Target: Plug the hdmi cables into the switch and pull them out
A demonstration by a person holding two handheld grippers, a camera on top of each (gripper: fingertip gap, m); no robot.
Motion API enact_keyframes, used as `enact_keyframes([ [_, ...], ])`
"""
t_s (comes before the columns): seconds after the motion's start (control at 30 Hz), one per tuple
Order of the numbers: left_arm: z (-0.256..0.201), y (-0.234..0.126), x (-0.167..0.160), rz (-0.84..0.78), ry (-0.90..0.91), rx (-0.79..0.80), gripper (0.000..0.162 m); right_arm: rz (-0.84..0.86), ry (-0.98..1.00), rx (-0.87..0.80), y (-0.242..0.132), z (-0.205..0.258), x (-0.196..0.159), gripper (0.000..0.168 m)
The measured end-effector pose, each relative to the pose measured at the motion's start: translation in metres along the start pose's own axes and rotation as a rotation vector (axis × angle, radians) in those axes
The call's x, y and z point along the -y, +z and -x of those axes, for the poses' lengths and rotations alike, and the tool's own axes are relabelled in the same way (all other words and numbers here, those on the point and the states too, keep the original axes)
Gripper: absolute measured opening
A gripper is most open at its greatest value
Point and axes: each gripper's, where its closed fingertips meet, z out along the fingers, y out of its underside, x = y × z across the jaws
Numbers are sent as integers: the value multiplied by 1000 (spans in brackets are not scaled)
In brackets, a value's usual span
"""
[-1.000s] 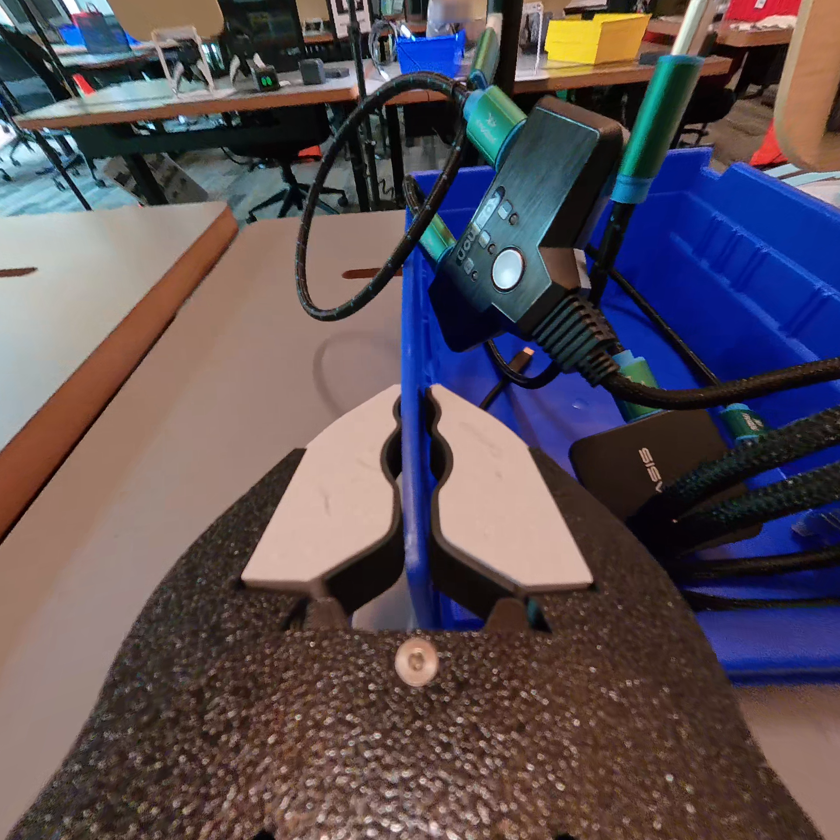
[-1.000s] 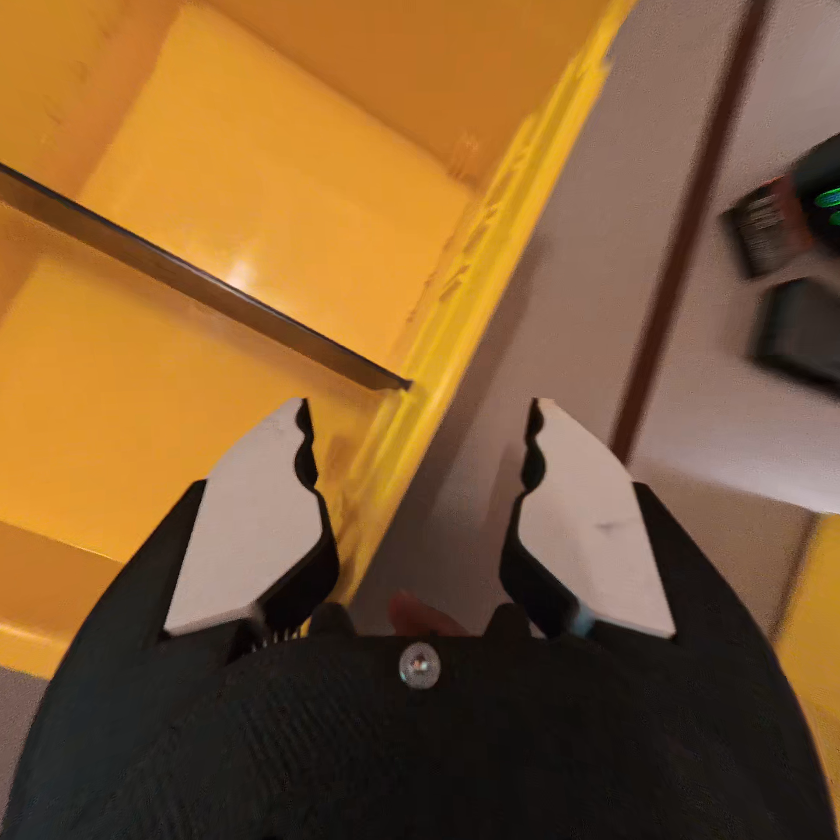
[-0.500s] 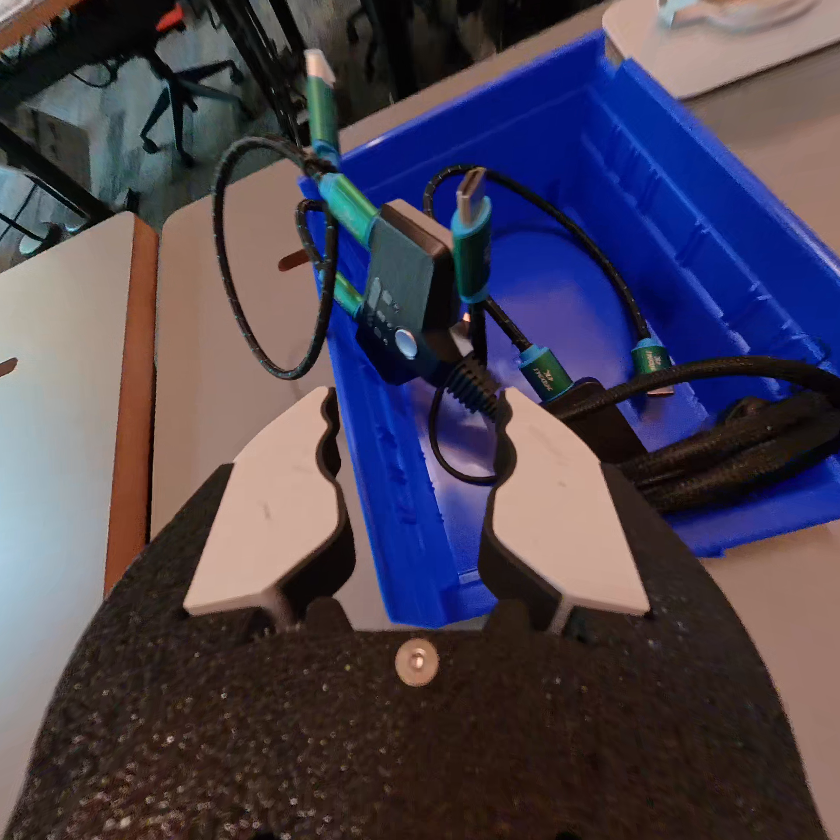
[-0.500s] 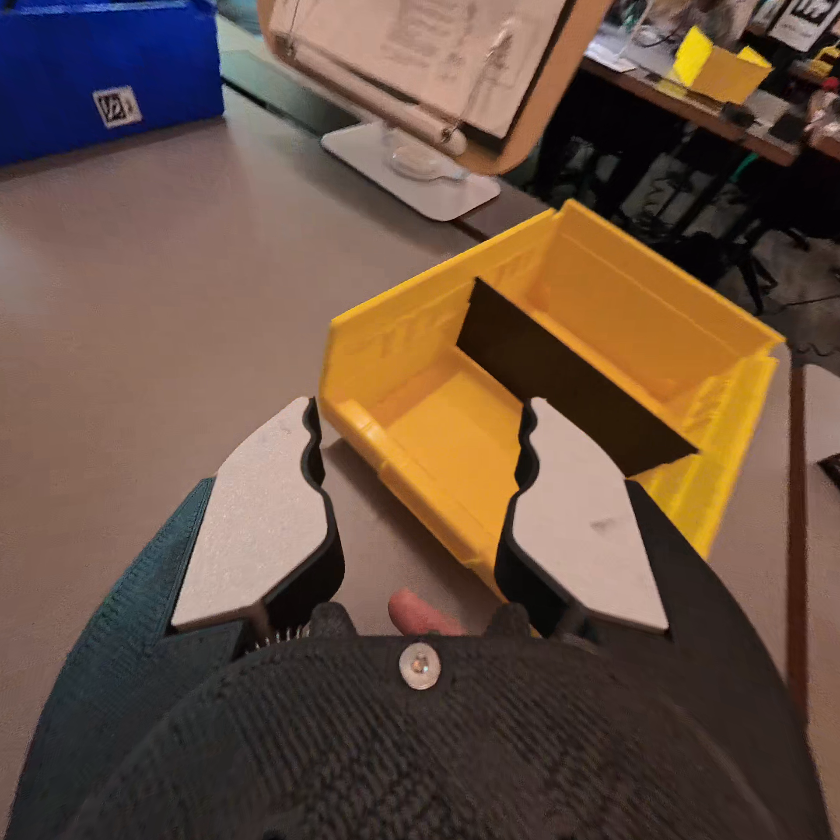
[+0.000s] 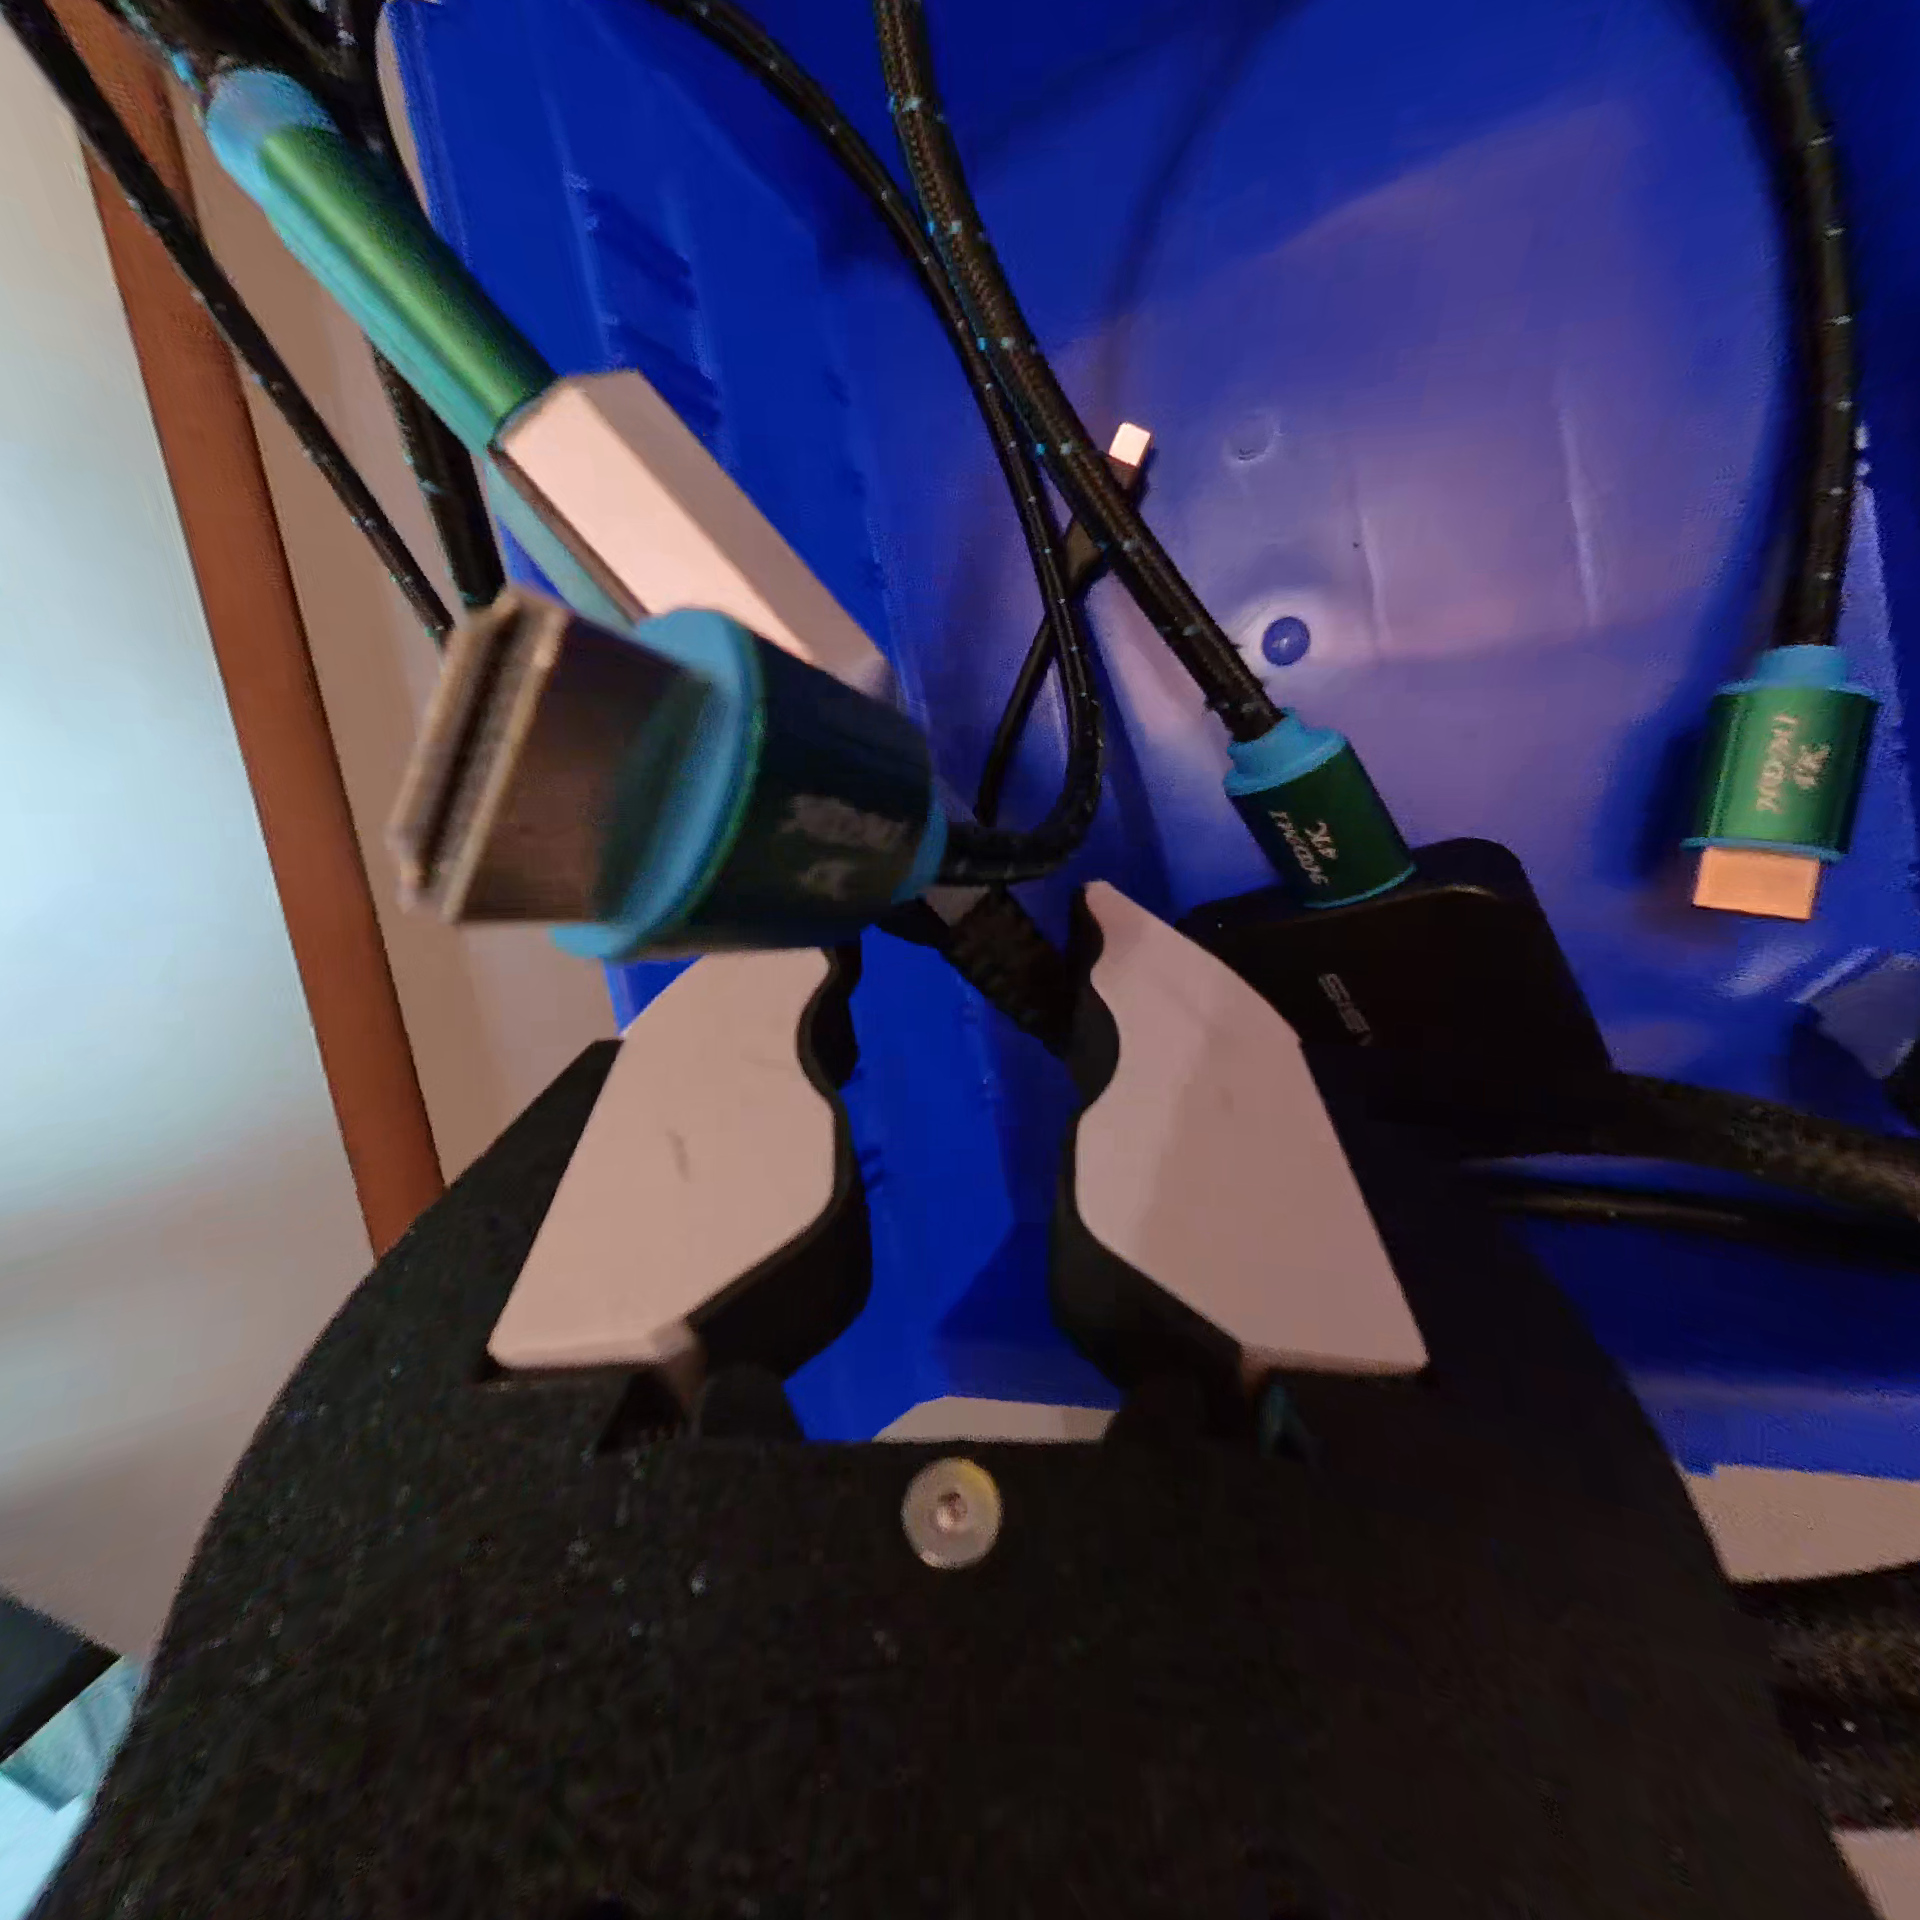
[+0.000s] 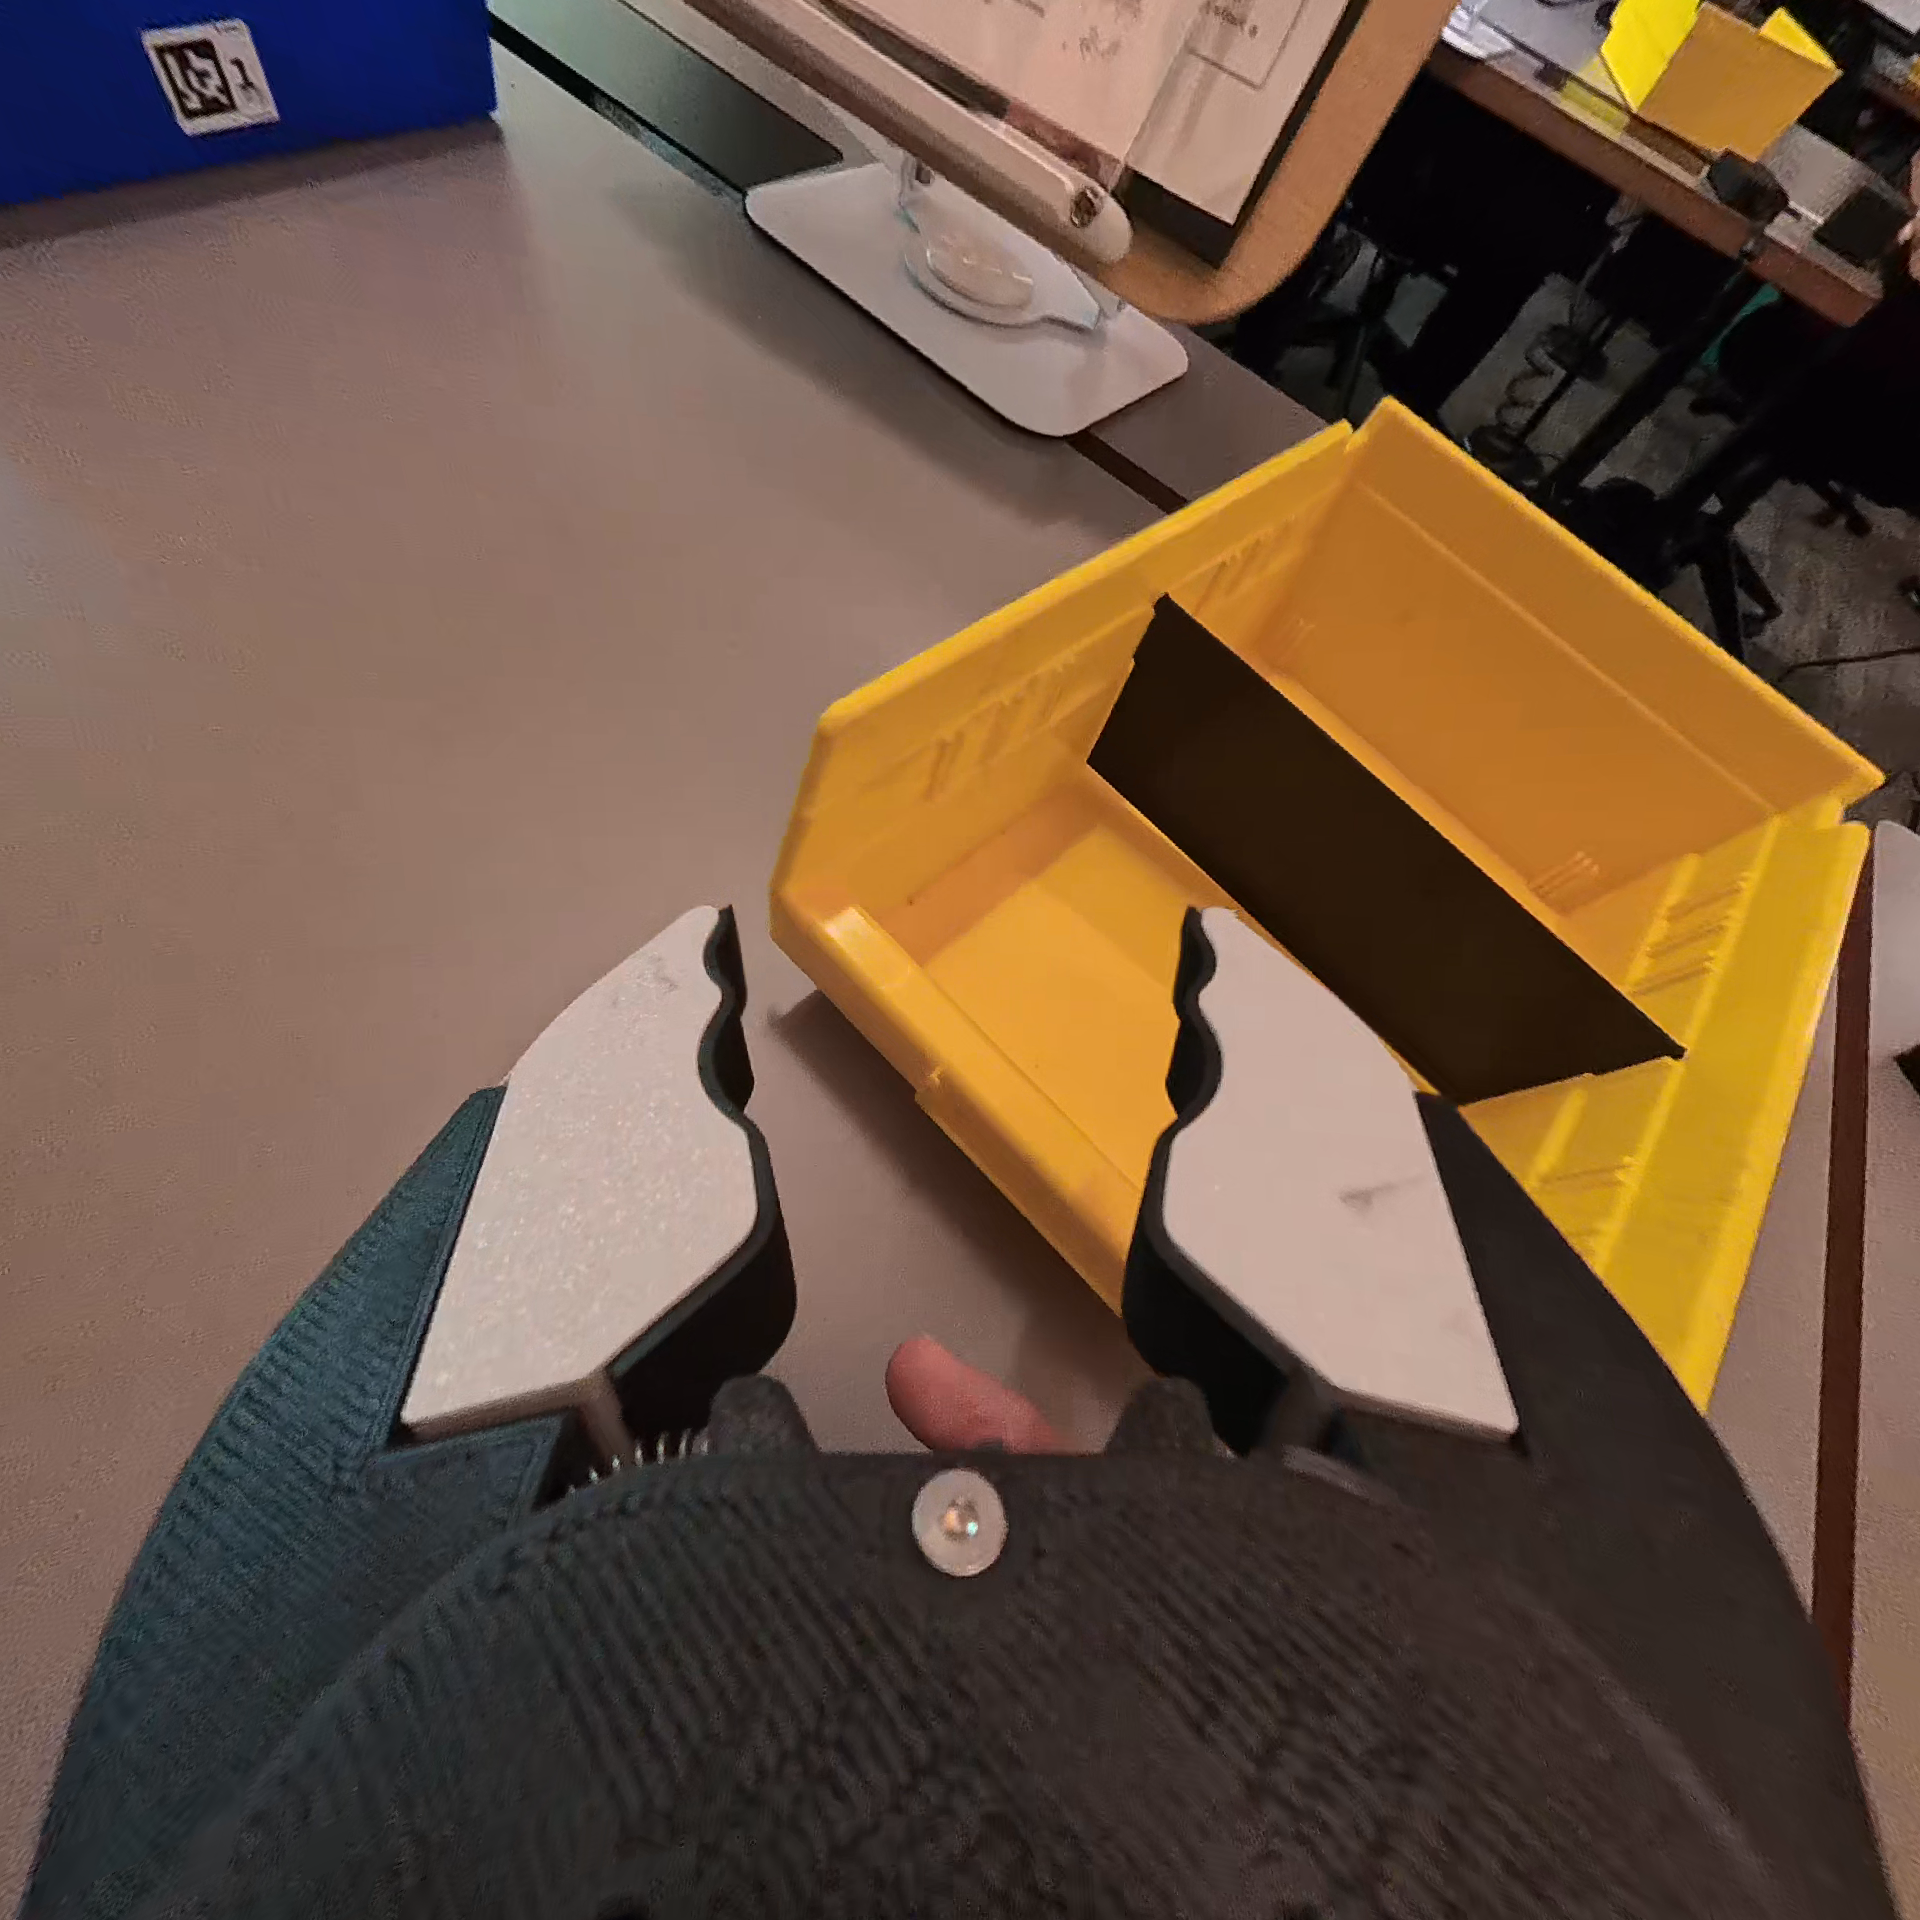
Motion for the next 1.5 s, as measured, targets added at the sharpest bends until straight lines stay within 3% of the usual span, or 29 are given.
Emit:
enact_keyframes([
  [0.17,12,-27,12,-118,-64,77,32,-12,-33,4,-4,6,6,79],
  [0.27,32,-57,25,-228,-35,239,20,-17,-38,-9,-6,5,8,78],
  [0.5,45,-149,73,-429,340,717,14,-50,-39,-6,-11,12,18,76],
  [0.63,36,-215,102,-603,451,928,14,-79,-42,-7,-15,15,25,76],
  [0.87,9,-313,136,-823,498,1048,14,-164,14,81,-14,35,45,75],
  [1.0,-39,-358,143,-964,585,1078,14,-344,175,325,-24,80,85,79],
  [1.13,-116,-363,142,-1050,722,1011,14,-501,375,593,-31,136,128,87],
  [1.33,-246,-320,122,-1184,911,850,14,-597,887,1012,-26,177,160,75],
  [1.4,-273,-308,115,-1207,950,832,14,-601,977,1082,-23,180,160,71],
  [1.5,-296,-298,105,-1232,951,813,13,-653,1040,1055,-16,168,157,57],
])
